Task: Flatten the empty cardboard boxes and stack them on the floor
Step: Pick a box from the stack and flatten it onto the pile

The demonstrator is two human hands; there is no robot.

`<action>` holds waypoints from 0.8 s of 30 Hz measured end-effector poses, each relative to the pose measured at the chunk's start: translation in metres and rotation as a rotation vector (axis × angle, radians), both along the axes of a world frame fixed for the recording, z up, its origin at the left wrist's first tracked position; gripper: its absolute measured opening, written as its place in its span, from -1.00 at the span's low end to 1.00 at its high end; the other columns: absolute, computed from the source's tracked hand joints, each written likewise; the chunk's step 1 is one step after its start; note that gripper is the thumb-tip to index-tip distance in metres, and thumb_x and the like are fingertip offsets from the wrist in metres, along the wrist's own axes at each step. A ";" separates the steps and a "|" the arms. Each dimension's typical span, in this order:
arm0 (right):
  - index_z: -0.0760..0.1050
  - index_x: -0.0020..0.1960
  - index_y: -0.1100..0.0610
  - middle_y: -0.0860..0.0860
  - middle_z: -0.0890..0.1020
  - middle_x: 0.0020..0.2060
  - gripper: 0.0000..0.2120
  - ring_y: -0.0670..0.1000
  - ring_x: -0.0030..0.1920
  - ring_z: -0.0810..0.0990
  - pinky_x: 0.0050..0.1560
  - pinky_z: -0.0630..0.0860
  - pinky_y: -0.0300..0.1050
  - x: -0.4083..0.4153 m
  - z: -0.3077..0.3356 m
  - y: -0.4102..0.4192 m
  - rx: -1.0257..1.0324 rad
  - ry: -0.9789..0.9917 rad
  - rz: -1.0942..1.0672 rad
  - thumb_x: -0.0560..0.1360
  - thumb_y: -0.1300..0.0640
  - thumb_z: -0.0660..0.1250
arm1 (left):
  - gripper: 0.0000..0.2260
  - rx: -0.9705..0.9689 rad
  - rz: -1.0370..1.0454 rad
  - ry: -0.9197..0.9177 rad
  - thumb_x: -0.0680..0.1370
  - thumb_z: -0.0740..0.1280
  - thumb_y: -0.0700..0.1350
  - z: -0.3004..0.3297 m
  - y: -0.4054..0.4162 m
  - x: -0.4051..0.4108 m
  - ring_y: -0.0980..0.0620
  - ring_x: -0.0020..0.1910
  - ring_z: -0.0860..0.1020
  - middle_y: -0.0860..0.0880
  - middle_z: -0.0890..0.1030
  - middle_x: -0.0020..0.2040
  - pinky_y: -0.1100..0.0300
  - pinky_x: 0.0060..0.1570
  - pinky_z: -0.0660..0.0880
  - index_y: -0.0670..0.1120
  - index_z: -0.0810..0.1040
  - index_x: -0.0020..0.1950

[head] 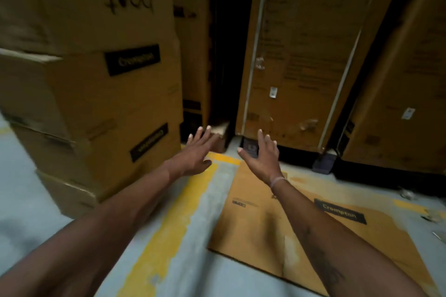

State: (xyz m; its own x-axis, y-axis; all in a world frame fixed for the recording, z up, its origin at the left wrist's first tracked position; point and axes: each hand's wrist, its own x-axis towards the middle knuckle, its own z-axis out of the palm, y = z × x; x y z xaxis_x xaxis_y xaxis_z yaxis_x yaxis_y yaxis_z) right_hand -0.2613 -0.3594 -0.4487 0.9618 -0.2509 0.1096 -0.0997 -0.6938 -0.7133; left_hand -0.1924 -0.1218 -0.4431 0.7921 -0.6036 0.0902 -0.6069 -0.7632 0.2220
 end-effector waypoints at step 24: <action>-0.19 0.67 -0.21 -0.05 -0.23 0.67 -0.11 0.09 0.65 -0.31 0.59 -0.13 0.24 0.113 0.301 0.298 0.004 -0.539 0.343 0.55 -0.44 0.20 | -0.34 -0.435 0.297 -0.876 0.68 0.14 0.14 0.273 0.260 0.017 -0.16 0.65 -0.29 -0.13 -0.23 0.69 -0.20 0.61 -0.25 -0.02 -0.03 0.71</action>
State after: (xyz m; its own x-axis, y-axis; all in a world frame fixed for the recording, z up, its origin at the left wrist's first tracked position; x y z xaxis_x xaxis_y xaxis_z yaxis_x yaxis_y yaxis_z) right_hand -0.1481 -0.0617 -0.1475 0.7976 0.0600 0.6001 0.5012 -0.6195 -0.6041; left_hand -0.1756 0.1382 -0.1706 0.4548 -0.1702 0.8742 -0.4880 -0.8687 0.0847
